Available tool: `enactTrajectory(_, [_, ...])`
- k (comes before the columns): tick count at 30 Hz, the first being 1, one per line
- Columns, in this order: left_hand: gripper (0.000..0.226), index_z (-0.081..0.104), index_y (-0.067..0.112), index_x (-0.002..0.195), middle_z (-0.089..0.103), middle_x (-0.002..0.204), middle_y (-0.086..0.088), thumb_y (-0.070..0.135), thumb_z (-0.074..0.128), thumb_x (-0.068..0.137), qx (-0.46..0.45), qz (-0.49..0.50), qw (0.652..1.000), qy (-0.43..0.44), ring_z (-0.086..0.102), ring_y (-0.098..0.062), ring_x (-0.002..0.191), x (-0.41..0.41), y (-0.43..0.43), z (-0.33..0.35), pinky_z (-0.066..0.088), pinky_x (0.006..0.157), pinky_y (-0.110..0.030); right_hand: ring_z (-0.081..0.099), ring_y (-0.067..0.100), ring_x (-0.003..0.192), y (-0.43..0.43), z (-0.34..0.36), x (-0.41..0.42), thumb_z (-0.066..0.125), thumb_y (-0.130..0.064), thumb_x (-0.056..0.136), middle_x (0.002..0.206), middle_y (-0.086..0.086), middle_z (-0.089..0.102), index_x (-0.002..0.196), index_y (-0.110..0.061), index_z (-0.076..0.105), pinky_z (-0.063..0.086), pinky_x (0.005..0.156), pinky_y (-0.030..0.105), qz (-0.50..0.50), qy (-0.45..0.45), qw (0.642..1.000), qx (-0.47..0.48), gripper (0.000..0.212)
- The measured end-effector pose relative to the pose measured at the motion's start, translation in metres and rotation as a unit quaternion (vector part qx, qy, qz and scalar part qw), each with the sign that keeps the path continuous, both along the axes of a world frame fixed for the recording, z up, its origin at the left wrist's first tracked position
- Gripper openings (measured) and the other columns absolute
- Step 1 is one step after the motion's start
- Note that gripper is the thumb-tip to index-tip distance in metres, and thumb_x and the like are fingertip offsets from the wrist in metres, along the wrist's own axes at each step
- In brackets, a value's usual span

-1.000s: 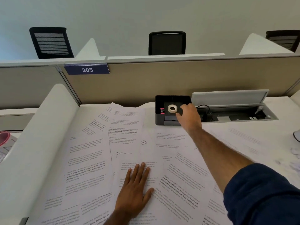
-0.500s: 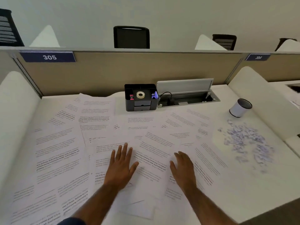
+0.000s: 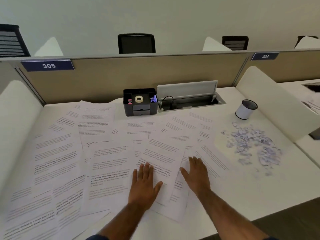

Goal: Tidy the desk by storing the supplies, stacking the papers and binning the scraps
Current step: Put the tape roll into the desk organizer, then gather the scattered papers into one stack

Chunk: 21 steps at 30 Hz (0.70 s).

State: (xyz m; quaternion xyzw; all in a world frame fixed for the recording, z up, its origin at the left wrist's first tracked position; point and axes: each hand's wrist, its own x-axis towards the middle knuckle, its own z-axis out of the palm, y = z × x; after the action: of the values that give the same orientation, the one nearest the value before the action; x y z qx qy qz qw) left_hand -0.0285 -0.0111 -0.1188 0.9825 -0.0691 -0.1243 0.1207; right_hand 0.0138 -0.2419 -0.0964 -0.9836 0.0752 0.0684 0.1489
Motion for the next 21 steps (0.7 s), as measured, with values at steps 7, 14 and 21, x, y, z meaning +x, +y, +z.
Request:
enactTrajectory(7, [0.099, -0.013, 0.017, 0.161, -0.026, 0.165, -0.002, 0.078, -0.016, 0.083, 0.031, 0.002, 1.0, -0.003, -0.018, -0.027, 0.157, -0.012, -0.036, -0.002, -0.031, 0.111, -0.033, 0.007, 0.033, 0.153, -0.016, 0.001, 0.044, 0.05, -0.066, 0.09, 0.165, 0.014, 0.016, 0.157, -0.01, 0.015, 0.008, 0.125, 0.044, 0.029, 0.011, 0.999, 0.008, 0.094])
enactTrajectory(14, [0.106, -0.023, 0.019, 0.159, -0.036, 0.163, 0.0, 0.078, -0.02, 0.071, 0.043, 0.014, 0.998, 0.045, -0.028, -0.023, 0.154, -0.015, -0.046, 0.006, -0.032, 0.115, -0.031, -0.004, 0.029, 0.154, -0.009, 0.011, 0.069, 0.041, -0.071, 0.091, 0.166, 0.01, 0.014, 0.159, -0.012, 0.001, 0.001, 0.124, 0.045, 0.08, 0.052, 0.995, 0.037, 0.098])
enactTrajectory(21, [0.106, -0.025, 0.02, 0.158, -0.036, 0.163, 0.002, 0.078, -0.021, 0.07, 0.046, 0.027, 0.997, 0.051, -0.029, -0.022, 0.154, -0.017, -0.049, 0.007, -0.016, 0.125, -0.042, 0.058, 0.027, 0.125, 0.013, 0.019, 0.062, 0.068, -0.049, 0.088, 0.146, 0.0, 0.049, 0.156, -0.029, 0.015, 0.056, 0.09, 0.039, -0.014, 0.028, 0.938, 0.344, 0.089])
